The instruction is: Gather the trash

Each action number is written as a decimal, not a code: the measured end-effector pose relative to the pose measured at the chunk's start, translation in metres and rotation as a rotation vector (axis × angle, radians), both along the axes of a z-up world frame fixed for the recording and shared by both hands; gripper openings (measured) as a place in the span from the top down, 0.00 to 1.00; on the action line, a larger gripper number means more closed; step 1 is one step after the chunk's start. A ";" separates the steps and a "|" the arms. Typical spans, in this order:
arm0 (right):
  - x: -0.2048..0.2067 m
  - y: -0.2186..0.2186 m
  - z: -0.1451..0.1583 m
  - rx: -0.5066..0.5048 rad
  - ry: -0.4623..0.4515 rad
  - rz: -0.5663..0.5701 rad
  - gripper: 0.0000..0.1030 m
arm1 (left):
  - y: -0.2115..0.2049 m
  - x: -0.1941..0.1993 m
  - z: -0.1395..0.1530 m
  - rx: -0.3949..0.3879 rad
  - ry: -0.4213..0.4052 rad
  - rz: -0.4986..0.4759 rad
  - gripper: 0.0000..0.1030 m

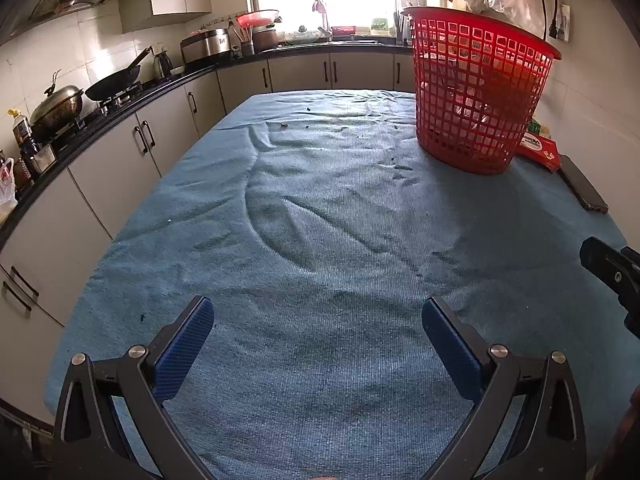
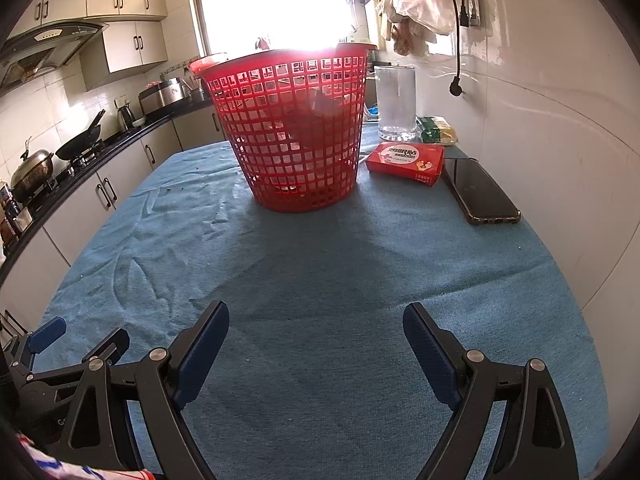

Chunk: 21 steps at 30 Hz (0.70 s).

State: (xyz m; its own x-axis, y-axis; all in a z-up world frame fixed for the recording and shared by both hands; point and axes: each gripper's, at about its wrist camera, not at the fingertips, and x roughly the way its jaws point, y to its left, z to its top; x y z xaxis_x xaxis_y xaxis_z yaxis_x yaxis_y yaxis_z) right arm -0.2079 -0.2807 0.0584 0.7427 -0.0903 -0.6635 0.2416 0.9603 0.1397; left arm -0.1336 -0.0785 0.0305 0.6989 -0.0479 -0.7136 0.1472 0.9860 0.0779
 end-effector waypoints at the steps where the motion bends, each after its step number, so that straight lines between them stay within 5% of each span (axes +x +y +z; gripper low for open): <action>1: 0.000 0.000 0.000 -0.001 0.000 0.000 0.11 | 0.000 0.000 0.000 -0.001 0.001 0.000 0.00; 21: 0.000 0.001 -0.007 -0.004 0.014 0.005 0.10 | -0.001 0.007 -0.002 -0.015 0.017 -0.003 0.00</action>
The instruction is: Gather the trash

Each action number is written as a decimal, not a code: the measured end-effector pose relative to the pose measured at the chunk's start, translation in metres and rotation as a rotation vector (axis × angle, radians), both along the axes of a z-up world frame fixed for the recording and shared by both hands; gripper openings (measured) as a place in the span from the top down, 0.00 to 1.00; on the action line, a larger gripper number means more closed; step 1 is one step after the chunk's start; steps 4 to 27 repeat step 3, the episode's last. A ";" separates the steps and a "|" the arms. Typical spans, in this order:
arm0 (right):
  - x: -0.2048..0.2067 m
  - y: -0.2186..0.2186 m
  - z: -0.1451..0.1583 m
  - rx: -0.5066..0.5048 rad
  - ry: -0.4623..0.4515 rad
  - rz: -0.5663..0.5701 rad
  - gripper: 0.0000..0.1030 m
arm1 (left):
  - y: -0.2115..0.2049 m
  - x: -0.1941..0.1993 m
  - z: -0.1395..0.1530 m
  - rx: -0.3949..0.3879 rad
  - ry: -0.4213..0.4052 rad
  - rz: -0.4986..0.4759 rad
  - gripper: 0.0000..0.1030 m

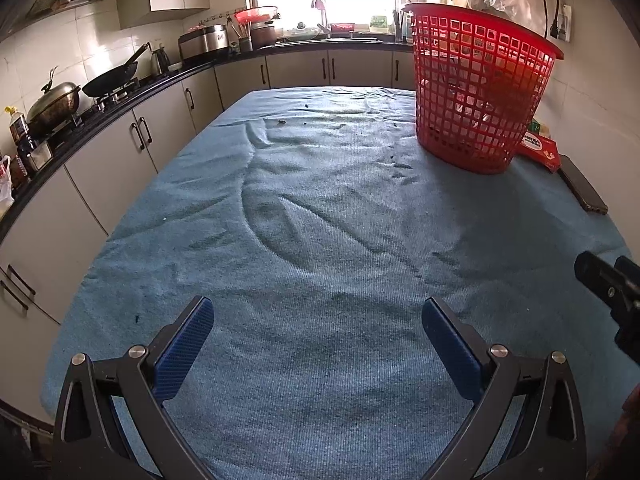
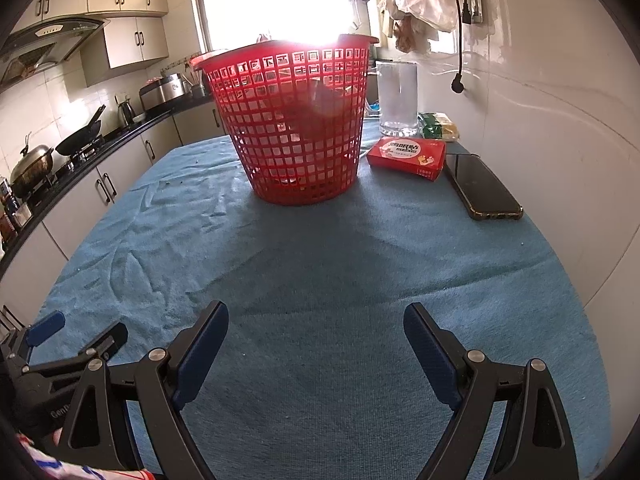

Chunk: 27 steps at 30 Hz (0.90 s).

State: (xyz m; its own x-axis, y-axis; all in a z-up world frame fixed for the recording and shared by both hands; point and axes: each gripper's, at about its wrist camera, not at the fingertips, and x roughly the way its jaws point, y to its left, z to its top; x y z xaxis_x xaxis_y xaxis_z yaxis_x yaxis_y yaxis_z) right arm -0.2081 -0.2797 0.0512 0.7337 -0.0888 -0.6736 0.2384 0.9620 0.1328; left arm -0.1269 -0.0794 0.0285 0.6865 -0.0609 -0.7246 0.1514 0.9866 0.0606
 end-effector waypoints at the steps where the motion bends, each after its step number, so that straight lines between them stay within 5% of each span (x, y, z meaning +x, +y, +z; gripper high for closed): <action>1: 0.000 0.000 -0.001 0.000 0.003 0.001 0.10 | 0.001 0.001 0.000 -0.007 0.007 0.000 0.00; 27: 0.001 0.001 -0.003 0.001 0.008 0.006 0.10 | 0.002 0.004 -0.001 -0.018 0.019 0.002 0.00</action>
